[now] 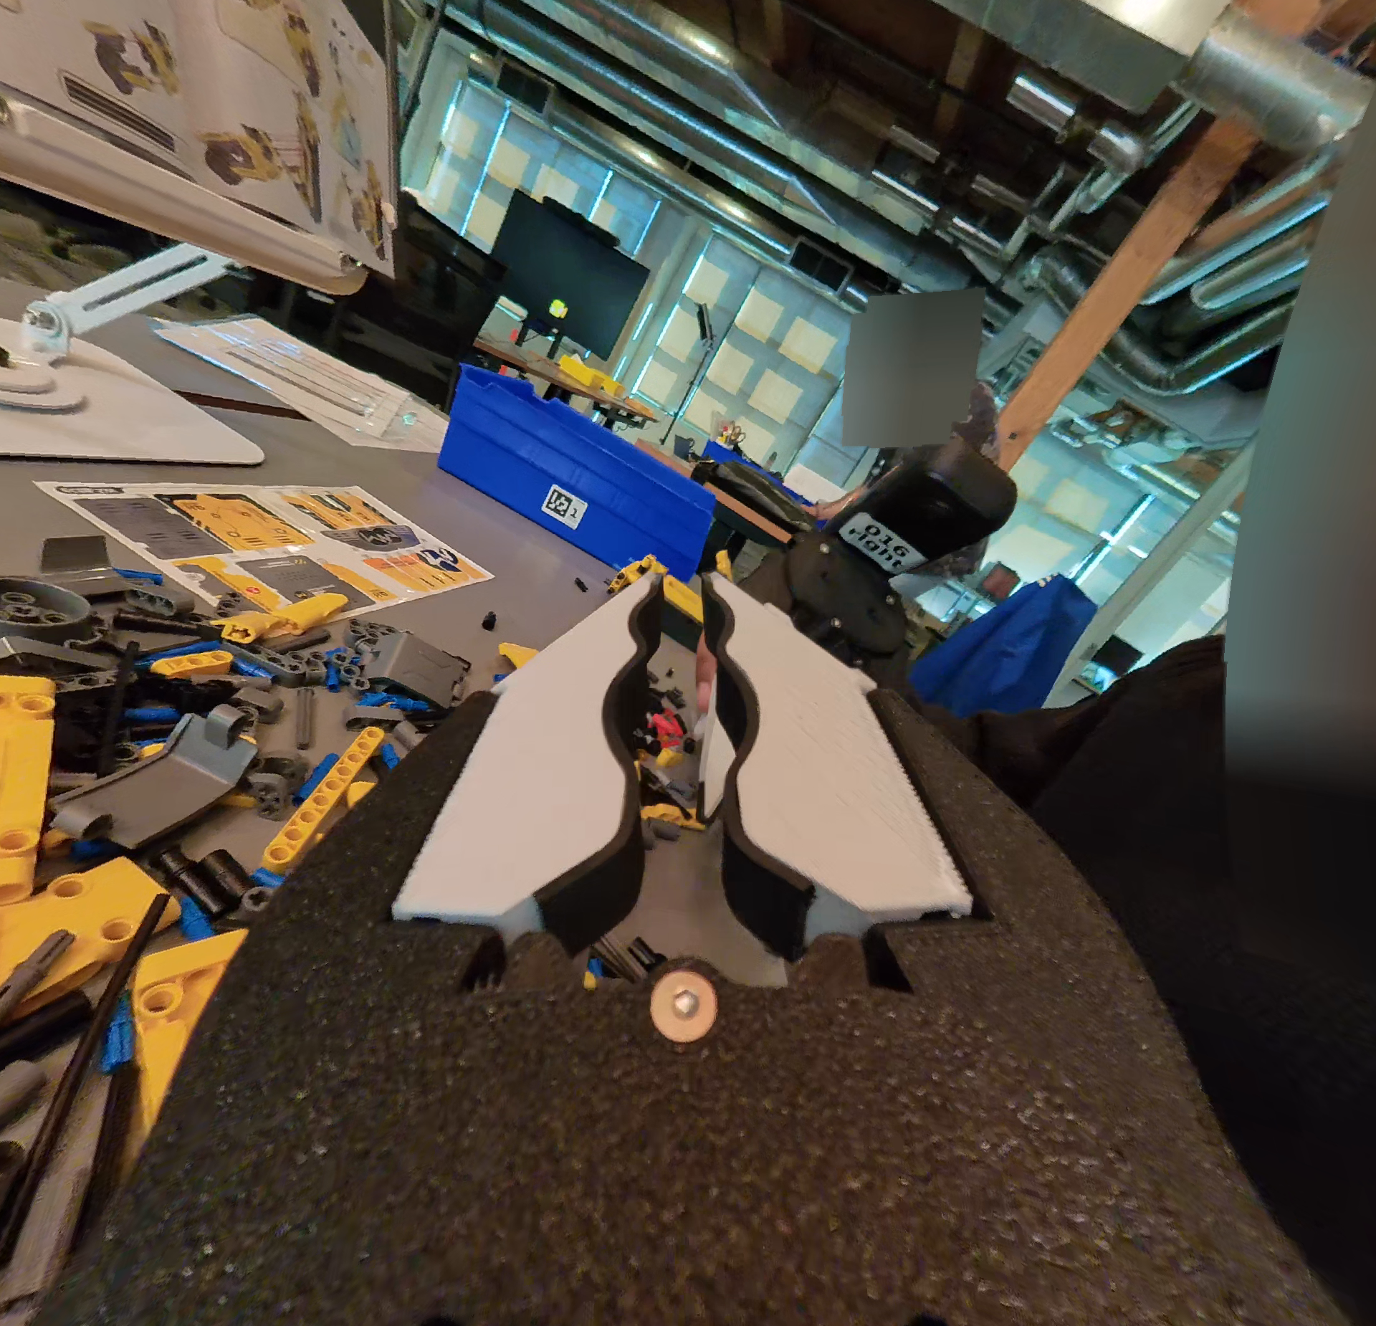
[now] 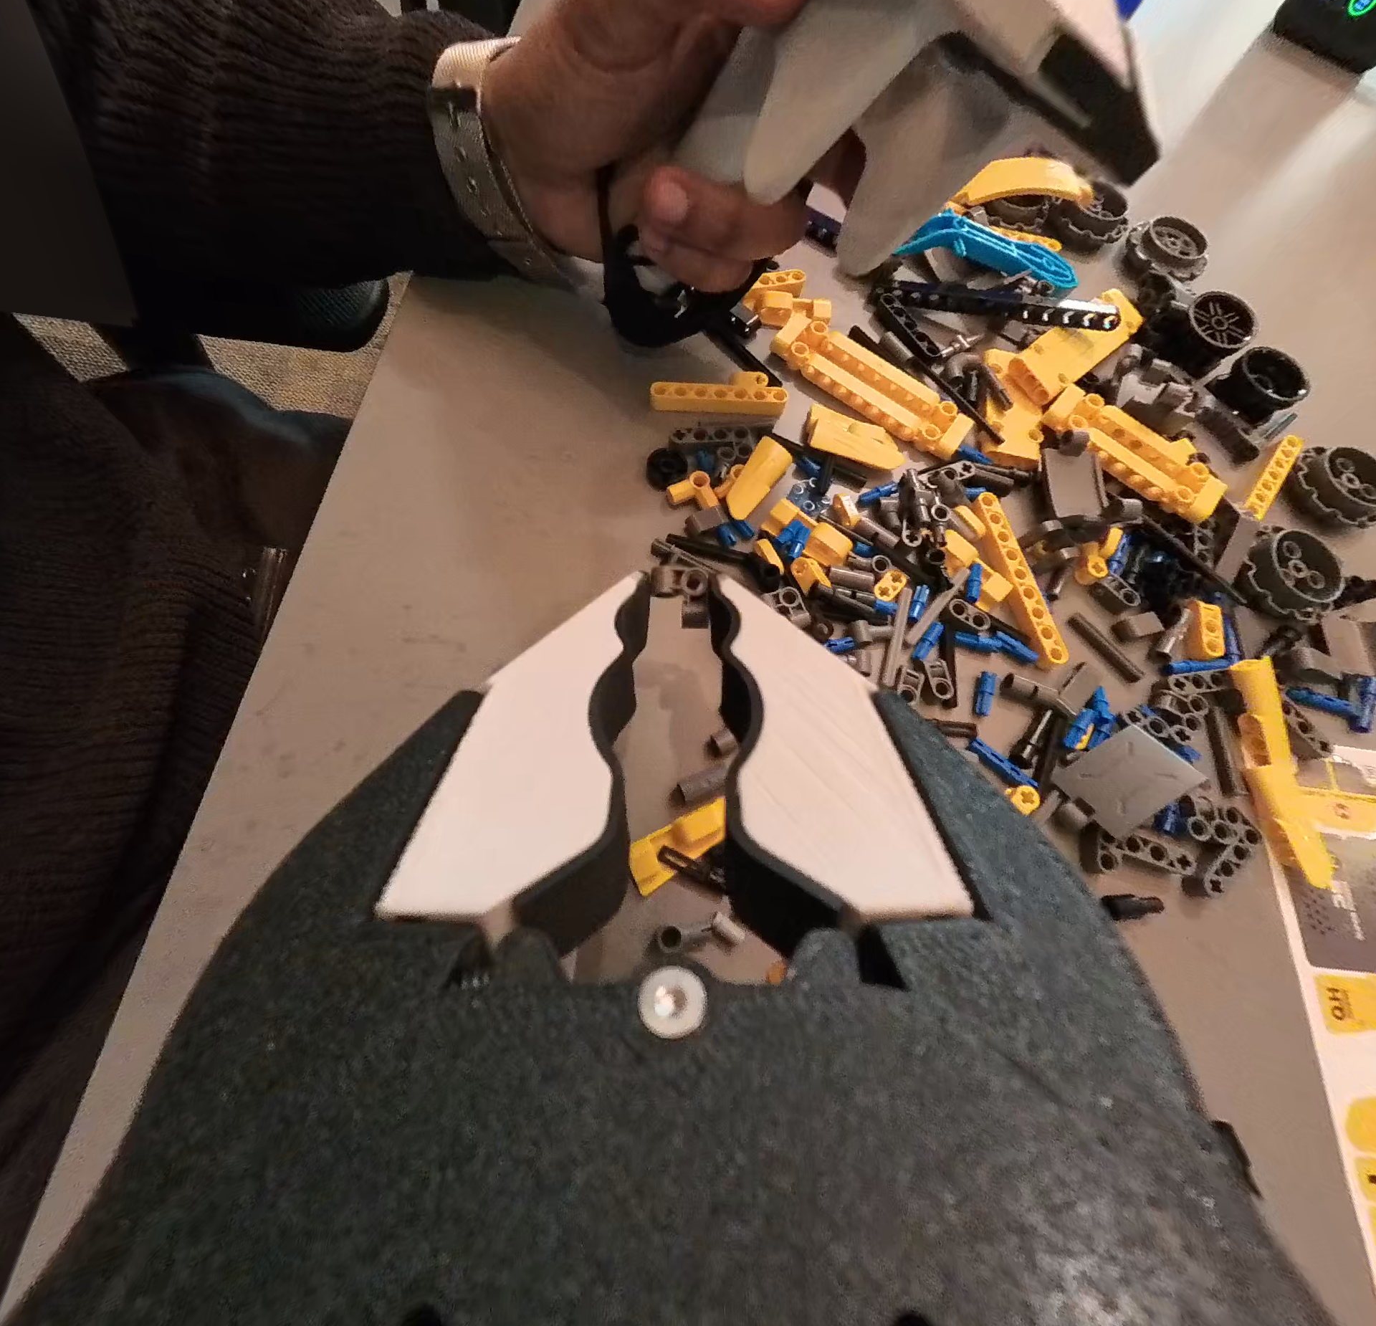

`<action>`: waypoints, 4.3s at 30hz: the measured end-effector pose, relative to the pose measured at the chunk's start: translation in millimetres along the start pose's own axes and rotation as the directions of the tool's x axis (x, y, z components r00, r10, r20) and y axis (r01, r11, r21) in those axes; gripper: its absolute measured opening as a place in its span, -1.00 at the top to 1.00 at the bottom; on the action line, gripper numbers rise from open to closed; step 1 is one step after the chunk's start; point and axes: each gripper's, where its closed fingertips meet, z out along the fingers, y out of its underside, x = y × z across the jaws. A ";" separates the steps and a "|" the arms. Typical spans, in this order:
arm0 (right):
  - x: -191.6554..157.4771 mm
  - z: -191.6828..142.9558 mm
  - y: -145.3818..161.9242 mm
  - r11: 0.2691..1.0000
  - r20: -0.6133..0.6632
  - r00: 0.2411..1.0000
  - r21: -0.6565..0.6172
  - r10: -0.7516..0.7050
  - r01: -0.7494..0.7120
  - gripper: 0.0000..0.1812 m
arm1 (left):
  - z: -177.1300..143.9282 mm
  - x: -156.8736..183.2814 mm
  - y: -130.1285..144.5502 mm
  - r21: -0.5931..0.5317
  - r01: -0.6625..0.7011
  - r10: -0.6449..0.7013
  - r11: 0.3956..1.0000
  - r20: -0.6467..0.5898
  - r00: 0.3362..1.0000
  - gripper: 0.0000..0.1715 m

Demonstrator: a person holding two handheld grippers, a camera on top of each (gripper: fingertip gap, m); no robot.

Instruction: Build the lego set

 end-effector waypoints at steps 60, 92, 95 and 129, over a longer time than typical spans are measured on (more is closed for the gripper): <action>77.8 -116.7 41.1 0.976 -0.412 0.888 0.155 0.205 -0.154 0.72 | 7.1 -4.2 12.9 -0.088 -0.111 0.117 0.990 0.075 0.990 0.89; 46.8 -76.8 114.0 0.922 -0.241 0.920 -0.164 0.308 -0.351 0.95 | 8.3 -4.5 14.8 -0.095 -0.100 0.107 0.990 0.072 0.992 0.89; 46.4 -77.3 114.4 0.922 -0.238 0.921 -0.164 0.309 -0.352 0.94 | 8.3 -4.3 14.8 -0.094 -0.098 0.105 0.991 0.071 0.992 0.89; 25.3 -90.1 3.6 0.945 -0.447 0.864 0.107 -0.233 0.310 0.95 | 43.4 24.7 39.1 -0.099 0.062 -0.065 0.993 -0.025 0.998 0.89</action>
